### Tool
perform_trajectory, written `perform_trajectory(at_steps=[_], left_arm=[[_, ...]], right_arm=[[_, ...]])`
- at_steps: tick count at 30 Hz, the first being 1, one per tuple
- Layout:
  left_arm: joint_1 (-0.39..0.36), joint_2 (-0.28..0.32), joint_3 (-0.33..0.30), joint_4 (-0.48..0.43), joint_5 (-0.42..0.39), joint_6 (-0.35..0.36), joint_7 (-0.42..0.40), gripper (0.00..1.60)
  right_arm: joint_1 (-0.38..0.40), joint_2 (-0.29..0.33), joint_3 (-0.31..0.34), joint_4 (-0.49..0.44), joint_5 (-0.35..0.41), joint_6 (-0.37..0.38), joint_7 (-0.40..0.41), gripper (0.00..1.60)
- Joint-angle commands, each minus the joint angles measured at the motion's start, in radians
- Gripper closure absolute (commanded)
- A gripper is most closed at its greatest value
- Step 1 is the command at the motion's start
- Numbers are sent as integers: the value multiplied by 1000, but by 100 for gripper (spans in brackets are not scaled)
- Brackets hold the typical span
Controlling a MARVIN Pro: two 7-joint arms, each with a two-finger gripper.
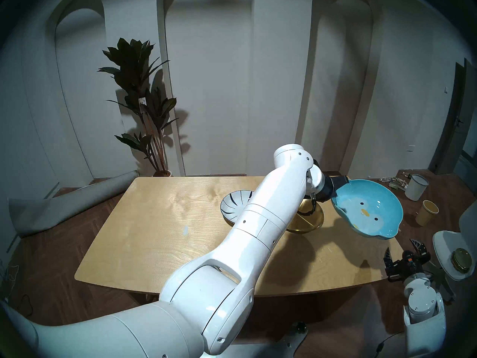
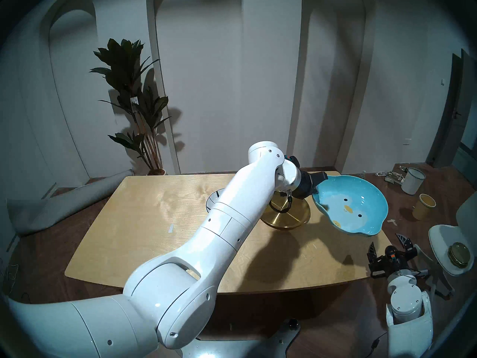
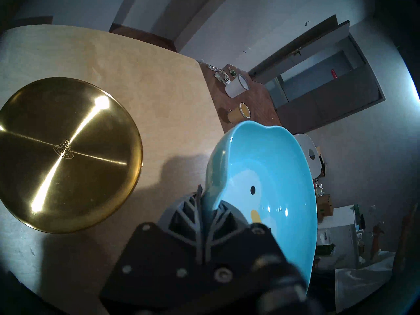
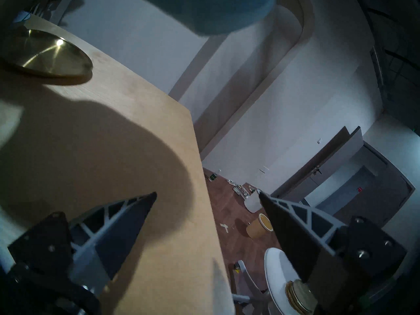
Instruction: Stack the plates into one stack
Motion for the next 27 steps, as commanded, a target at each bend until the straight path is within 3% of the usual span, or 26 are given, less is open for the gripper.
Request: perform_trajectory(at_steps=[1, 6, 12, 20, 27], left_arm=[[-87, -11, 17, -5, -47, -27, 3, 160], [-112, -11, 45, 32, -93, -53, 18, 160], [-126, -11, 58, 105, -128, -93, 44, 160], [-191, -11, 51, 237, -182, -173, 104, 160], [-231, -11, 13, 279, -226, -208, 137, 160]], right_arm=[[-110, -17, 120, -65, 9, -20, -20, 0], [-155, -40, 187, -128, 21, -43, -20, 0], [-182, -54, 225, -180, 39, -64, -8, 0], [-221, -69, 229, -225, 53, -78, 32, 0], [-235, -82, 238, -235, 63, -78, 56, 0]])
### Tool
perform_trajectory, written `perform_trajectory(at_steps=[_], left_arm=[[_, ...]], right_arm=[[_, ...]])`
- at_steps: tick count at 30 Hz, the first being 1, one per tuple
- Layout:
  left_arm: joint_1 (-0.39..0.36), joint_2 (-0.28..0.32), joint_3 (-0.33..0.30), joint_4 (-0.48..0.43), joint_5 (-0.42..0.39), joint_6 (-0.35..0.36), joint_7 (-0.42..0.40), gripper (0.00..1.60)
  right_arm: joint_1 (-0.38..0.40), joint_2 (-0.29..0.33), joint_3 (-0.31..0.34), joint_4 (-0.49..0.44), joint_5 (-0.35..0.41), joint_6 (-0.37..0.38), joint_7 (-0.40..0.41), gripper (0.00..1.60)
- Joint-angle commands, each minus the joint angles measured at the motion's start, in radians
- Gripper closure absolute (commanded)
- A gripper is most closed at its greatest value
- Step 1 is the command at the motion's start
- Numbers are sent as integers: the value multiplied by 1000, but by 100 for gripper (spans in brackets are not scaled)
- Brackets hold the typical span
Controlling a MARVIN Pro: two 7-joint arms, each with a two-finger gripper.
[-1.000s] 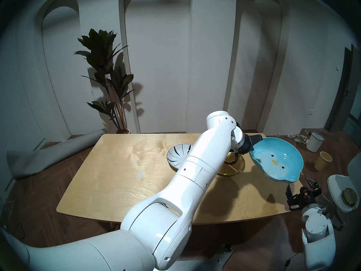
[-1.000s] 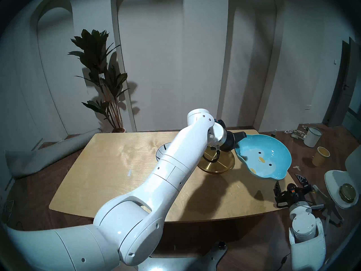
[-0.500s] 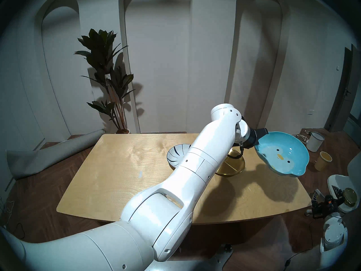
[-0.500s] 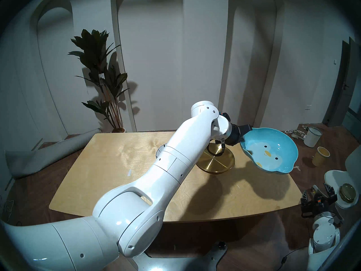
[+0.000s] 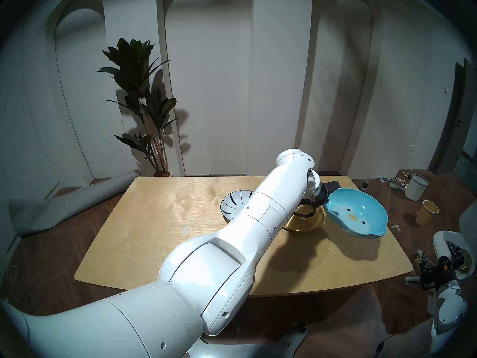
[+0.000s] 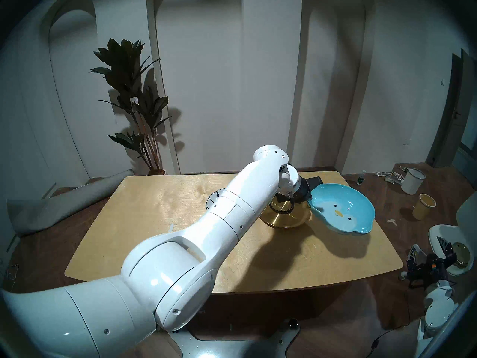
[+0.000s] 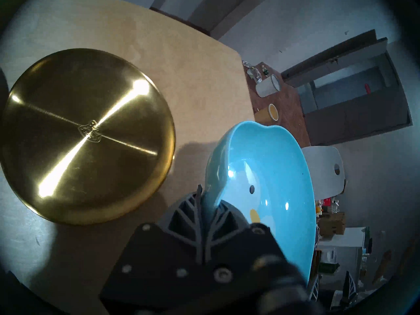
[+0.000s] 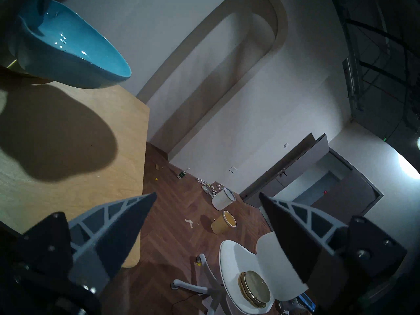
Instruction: Stack the plates into one stack
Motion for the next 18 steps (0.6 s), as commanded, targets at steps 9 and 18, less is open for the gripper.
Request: perform_trajectory(at_steps=[9, 18], left_arm=[[-170, -12, -52, 120, -141, -79, 54, 160], [-216, -12, -60, 189, -239, -62, 76, 160]], right_arm=[[-44, -14, 32, -56, 35, -15, 56, 0], [-46, -11, 32, -52, 56, -13, 98, 0]])
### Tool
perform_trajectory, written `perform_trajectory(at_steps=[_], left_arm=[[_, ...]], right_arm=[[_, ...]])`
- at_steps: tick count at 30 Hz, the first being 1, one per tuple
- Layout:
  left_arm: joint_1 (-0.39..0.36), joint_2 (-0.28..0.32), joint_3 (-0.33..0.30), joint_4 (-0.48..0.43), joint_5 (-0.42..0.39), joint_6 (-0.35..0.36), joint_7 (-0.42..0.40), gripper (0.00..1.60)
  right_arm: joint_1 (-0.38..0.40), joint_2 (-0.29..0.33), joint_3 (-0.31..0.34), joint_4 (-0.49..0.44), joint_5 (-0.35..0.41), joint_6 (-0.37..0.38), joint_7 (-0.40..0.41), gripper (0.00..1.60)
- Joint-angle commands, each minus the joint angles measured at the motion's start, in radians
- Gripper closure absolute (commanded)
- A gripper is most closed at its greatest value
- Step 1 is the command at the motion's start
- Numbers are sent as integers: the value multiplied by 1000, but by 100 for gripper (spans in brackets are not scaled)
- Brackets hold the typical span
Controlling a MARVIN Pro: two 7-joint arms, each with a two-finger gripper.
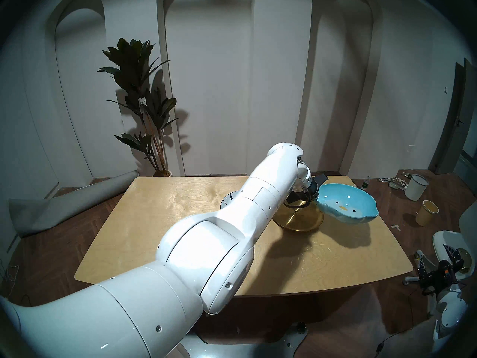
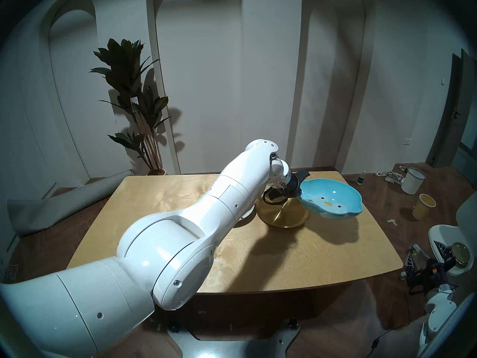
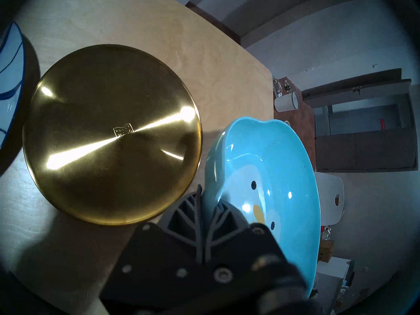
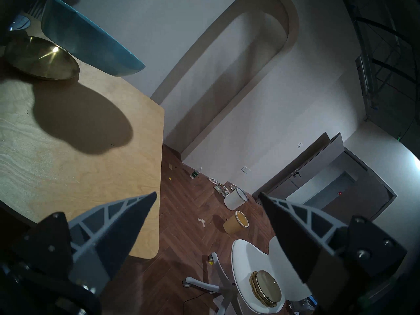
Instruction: Stack the plates into one stack
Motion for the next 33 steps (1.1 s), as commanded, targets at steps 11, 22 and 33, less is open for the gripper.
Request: perform_trajectory(at_steps=[11, 22, 33], left_arm=[[-92, -12, 11, 16, -65, 42, -61, 160], [-11, 41, 88, -97, 35, -41, -179, 160], [-39, 80, 137, 9, 103, -58, -293, 160]], right_arm=[[0, 16, 17, -9, 51, -16, 61, 0], [19, 28, 7, 8, 55, -20, 88, 0], [54, 43, -7, 35, 51, -18, 103, 0]])
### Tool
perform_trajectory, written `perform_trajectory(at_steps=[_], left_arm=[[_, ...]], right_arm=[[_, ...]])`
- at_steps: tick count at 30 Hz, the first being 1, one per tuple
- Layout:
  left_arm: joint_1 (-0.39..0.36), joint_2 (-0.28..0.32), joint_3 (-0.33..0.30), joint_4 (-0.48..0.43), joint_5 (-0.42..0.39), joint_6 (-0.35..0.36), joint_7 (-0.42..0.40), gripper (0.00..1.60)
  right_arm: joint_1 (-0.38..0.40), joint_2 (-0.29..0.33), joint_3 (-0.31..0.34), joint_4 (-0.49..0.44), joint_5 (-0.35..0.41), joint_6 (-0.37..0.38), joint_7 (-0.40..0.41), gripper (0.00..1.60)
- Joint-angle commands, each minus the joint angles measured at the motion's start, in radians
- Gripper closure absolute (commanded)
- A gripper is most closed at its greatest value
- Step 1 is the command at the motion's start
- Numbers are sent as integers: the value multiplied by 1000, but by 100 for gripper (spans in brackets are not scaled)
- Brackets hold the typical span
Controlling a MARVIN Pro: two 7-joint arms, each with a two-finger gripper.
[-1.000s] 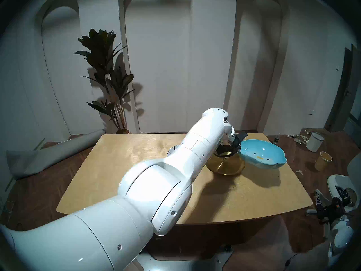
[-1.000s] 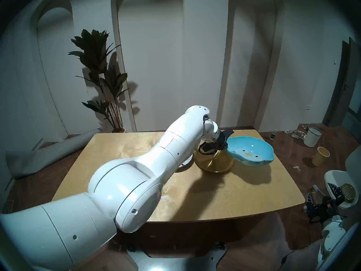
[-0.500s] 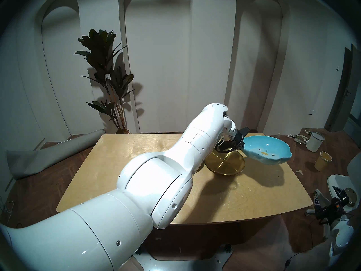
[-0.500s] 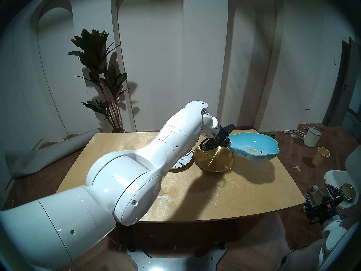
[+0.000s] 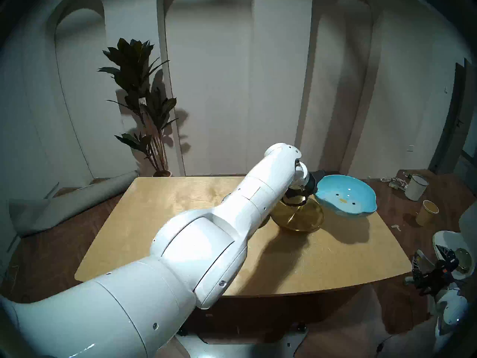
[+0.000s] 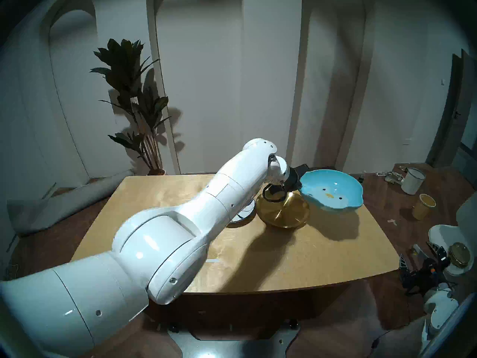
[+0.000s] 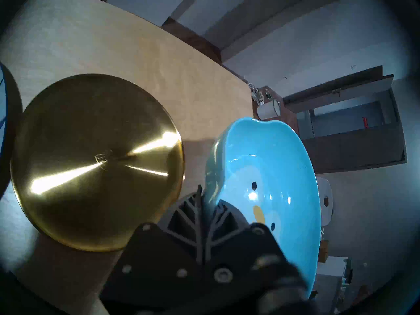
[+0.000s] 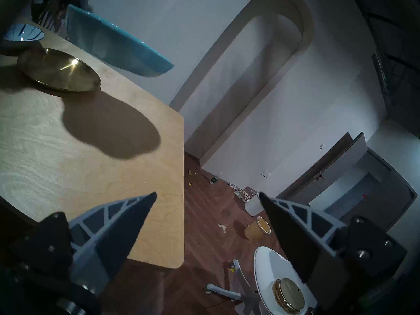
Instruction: Stack the plates into one stack
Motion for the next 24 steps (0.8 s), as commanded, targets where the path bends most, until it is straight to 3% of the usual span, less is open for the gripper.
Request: perform_trajectory(at_steps=[1, 24], left_arm=[[-33, 26, 19, -3, 30, -14, -78, 160], [-58, 68, 30, 93, 77, -11, -183, 160]], right_arm=[[31, 25, -10, 11, -1, -5, -1, 0], [109, 90, -65, 78, -16, 10, 17, 0]])
